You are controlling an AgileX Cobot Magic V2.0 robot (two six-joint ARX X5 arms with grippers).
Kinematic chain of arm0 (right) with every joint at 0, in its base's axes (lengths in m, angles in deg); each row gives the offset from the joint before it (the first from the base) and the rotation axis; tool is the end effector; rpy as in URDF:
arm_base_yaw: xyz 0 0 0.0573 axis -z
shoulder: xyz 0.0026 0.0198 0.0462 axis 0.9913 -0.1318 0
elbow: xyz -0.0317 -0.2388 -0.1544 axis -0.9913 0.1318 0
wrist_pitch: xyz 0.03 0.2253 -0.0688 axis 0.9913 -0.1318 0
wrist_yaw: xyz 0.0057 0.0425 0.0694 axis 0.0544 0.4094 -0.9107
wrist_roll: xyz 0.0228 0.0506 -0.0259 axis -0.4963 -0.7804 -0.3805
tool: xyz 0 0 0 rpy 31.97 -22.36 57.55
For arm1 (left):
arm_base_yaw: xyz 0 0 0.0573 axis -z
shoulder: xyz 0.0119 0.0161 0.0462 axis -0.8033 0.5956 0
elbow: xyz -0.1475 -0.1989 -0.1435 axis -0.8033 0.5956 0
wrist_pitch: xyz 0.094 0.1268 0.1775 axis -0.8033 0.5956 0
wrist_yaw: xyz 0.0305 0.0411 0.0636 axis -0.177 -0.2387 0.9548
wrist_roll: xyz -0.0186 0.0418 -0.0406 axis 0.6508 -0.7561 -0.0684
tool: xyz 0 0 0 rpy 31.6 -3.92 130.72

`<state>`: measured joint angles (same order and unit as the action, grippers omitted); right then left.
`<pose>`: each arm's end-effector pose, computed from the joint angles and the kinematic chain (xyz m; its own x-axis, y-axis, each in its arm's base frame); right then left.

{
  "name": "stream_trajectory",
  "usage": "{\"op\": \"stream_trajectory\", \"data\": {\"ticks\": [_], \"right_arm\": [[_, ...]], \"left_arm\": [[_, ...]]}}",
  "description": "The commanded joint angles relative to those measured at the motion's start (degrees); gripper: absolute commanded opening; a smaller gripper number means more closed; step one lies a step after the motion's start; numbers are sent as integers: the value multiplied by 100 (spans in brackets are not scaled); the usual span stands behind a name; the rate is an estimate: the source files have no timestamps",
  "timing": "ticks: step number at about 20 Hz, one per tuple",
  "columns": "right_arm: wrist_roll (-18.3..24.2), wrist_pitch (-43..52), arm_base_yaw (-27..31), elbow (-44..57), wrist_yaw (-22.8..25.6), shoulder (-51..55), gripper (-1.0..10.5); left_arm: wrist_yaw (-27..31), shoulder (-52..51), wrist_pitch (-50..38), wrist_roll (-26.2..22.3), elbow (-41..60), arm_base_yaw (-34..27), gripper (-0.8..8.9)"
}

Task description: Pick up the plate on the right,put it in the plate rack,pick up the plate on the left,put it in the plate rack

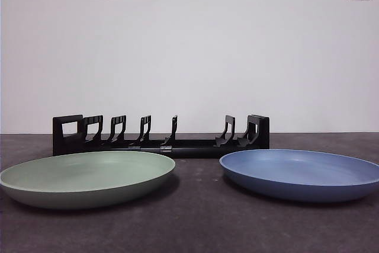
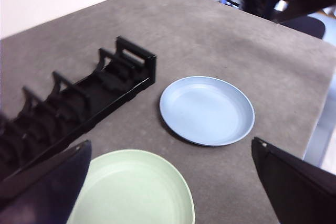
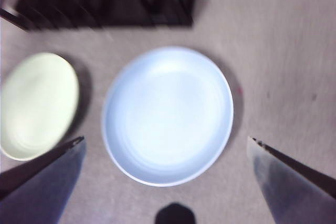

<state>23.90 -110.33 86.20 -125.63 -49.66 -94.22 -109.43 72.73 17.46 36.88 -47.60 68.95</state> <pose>0.1749 0.0068 0.3299 0.5466 0.4152 -0.7272 -0.2293 0.9094 0.3469 0.1099 -0.0534 0.3474 0.5882 -0.7244 -0.3595 0.7644 0.6431 -0.0451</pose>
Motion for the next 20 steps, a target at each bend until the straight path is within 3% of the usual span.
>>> {"op": "stream_trajectory", "data": {"ticks": [1, 8, 13, 17, 20], "right_arm": [[-42, 63, -7, -17, 94, -632, 590], [-37, 400, -365, -17, 501, -2616, 590], [-37, 734, -702, -17, 1091, -3327, 590], [-42, 868, -719, -17, 1202, -3565, 585], [-42, 973, -719, -17, 1200, -3668, 435]], "left_arm": [[-4, 120, -179, -483, -11, 254, 680], [743, 472, -267, -1187, -11, 990, 680], [907, 623, -251, -1233, -11, 1191, 680], [907, 623, -223, -1233, -11, 1198, 680], [927, 623, -225, -1237, -11, 1198, 680]]}}
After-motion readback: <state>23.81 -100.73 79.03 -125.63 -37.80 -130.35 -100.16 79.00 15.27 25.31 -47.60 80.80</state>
